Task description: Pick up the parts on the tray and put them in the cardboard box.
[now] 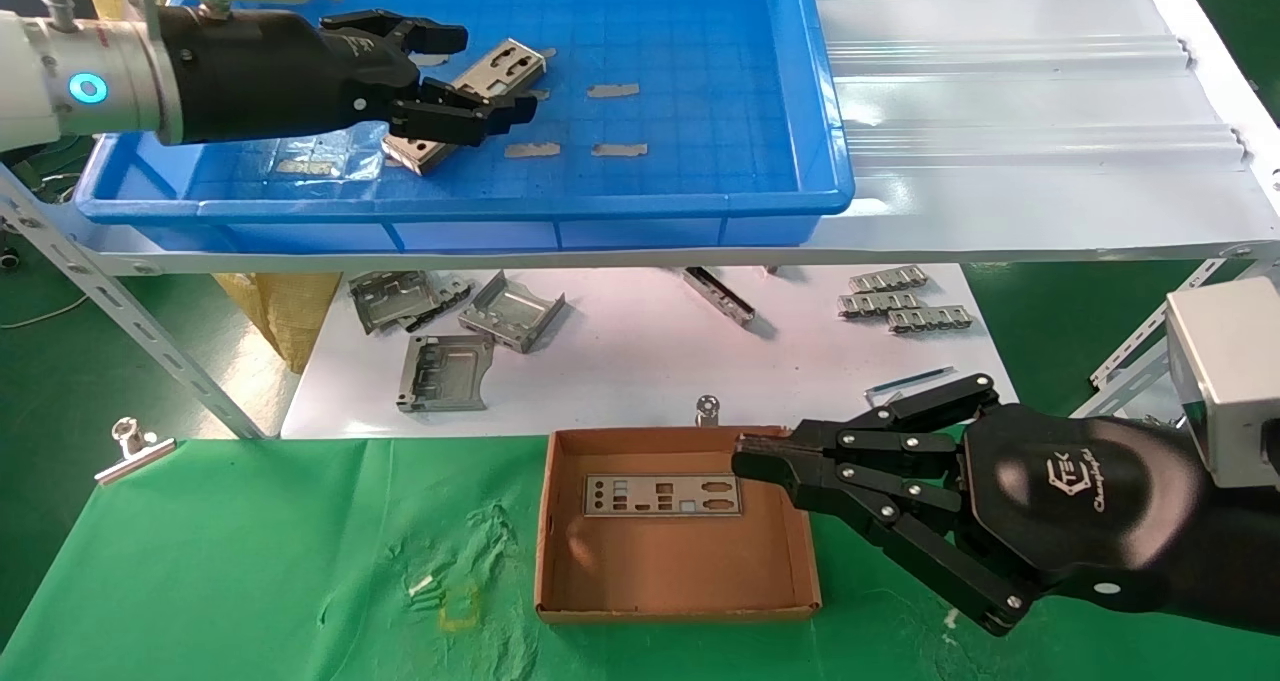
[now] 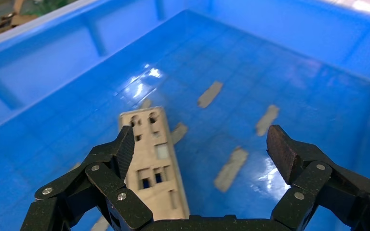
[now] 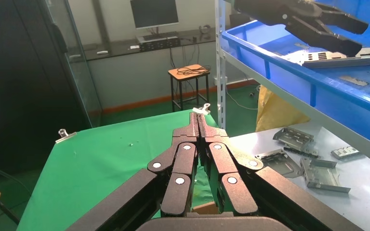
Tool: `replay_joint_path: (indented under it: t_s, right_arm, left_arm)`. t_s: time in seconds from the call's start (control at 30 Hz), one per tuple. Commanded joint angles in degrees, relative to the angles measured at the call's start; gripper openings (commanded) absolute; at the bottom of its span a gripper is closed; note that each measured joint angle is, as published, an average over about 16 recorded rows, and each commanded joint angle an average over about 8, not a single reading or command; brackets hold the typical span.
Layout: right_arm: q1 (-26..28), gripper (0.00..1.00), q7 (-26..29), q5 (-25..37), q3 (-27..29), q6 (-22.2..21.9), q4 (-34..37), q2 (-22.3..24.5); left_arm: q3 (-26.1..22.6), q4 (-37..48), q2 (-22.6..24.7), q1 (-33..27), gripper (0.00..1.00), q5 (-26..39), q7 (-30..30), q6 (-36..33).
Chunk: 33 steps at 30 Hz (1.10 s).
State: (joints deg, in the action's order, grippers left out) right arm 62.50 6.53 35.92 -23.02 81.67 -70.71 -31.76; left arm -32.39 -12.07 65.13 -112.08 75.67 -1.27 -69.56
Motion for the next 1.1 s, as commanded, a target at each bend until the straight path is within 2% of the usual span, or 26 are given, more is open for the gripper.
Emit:
replay_joint_path:
  t_s: [0.03, 0.1, 0.3, 0.37, 0.57, 0.63, 1.1]
  right_arm:
    - [0.0, 0.78, 0.0, 0.0, 0.0, 0.0, 0.0, 0.0]
    - [0.0, 0.99, 0.0, 0.0, 0.0, 0.0, 0.0, 0.0]
    - [0.0, 1.0, 0.0, 0.0, 0.0, 0.0, 0.0, 0.0]
    - [0.0, 1.0, 0.0, 0.0, 0.0, 0.0, 0.0, 0.0]
    - [0.0, 1.0, 0.0, 0.0, 0.0, 0.0, 0.0, 0.0]
    - [0.0, 1.0, 0.0, 0.0, 0.0, 0.0, 0.0, 0.0]
    - [0.0, 1.0, 0.0, 0.0, 0.0, 0.0, 0.0, 0.0]
  left_arm:
    - [-0.28, 1.98, 0.79, -0.87, 1.0, 0.66, 0.75, 1.52]
    - [-0.5, 3.26, 1.3, -1.34, 1.0, 1.06, 1.3, 2.37]
    - [-0.79, 6.43, 2.69, -2.23, 0.98, 1.68, 2.65, 5.33]
    - [-0.8, 7.26, 3.2, -2.29, 0.83, 1.72, 2.99, 6.09]
    - [-0.68, 9.13, 4.37, -2.44, 0.1, 1.58, 3.54, 7.47]
    - [-0.58, 9.62, 4.6, -2.51, 0.0, 1.46, 3.62, 7.96]
    - [-0.02, 11.73, 5.32, -2.73, 0.0, 0.66, 2.94, 9.03]
